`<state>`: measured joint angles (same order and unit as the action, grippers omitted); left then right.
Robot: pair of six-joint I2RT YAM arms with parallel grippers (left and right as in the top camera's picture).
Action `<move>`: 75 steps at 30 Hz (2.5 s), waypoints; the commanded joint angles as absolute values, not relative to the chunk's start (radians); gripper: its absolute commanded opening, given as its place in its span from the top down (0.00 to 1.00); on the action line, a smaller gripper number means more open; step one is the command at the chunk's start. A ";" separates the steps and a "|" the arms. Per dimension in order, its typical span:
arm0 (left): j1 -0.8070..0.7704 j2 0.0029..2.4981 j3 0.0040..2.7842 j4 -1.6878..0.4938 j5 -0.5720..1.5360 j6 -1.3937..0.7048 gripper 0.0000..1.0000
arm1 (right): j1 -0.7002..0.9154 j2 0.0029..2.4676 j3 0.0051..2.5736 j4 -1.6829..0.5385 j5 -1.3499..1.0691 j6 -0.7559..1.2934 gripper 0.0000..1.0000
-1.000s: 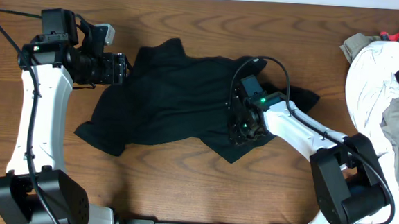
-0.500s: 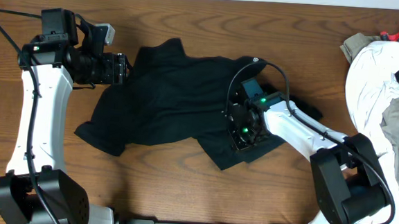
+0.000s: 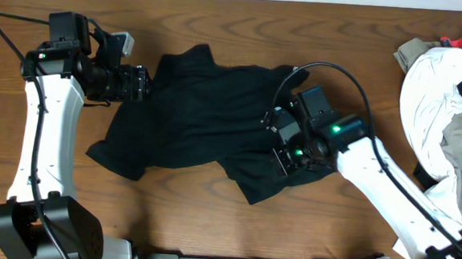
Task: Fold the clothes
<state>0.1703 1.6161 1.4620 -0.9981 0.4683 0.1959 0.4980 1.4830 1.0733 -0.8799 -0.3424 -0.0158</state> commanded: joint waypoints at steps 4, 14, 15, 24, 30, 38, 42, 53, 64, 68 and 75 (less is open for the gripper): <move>0.175 1.620 1.465 -1.007 0.478 0.205 0.24 | 0.474 1.476 1.071 -0.878 0.134 0.125 0.98; 0.175 1.620 1.465 -1.009 0.478 0.205 0.24 | 0.482 1.502 1.061 -0.883 -0.323 -0.088 0.65; 0.175 1.620 1.465 -1.009 0.478 0.205 0.24 | 0.492 1.504 1.054 -0.883 -0.322 -0.088 0.65; 0.175 1.620 1.465 -1.012 0.478 0.205 0.24 | 0.593 1.554 0.909 -0.746 -0.318 -0.088 0.53; 0.175 1.620 1.465 -1.038 0.478 0.205 0.24 | 0.623 1.557 0.840 -0.630 -0.315 -0.088 0.43; 0.175 1.620 1.465 -1.042 0.478 0.205 0.23 | 0.665 1.567 0.771 -0.505 -0.289 -0.095 0.35; 0.175 1.620 1.465 -1.042 0.478 0.205 0.24 | 0.688 1.608 0.768 -0.482 -0.259 -0.094 0.37; 0.175 1.620 1.465 -1.054 0.448 0.205 0.23 | 0.701 1.621 0.786 -0.491 -0.102 0.030 0.99; 0.175 1.620 1.465 -1.127 0.449 0.205 0.23 | 0.695 1.314 0.963 -0.830 -0.029 -0.031 0.99; 0.175 1.620 1.461 -1.151 0.451 0.201 0.23 | 0.678 1.227 0.994 -0.925 0.125 -0.030 0.99; 0.151 1.620 1.436 -1.171 0.468 0.175 0.24 | 0.610 1.172 0.999 -0.921 0.168 0.048 0.99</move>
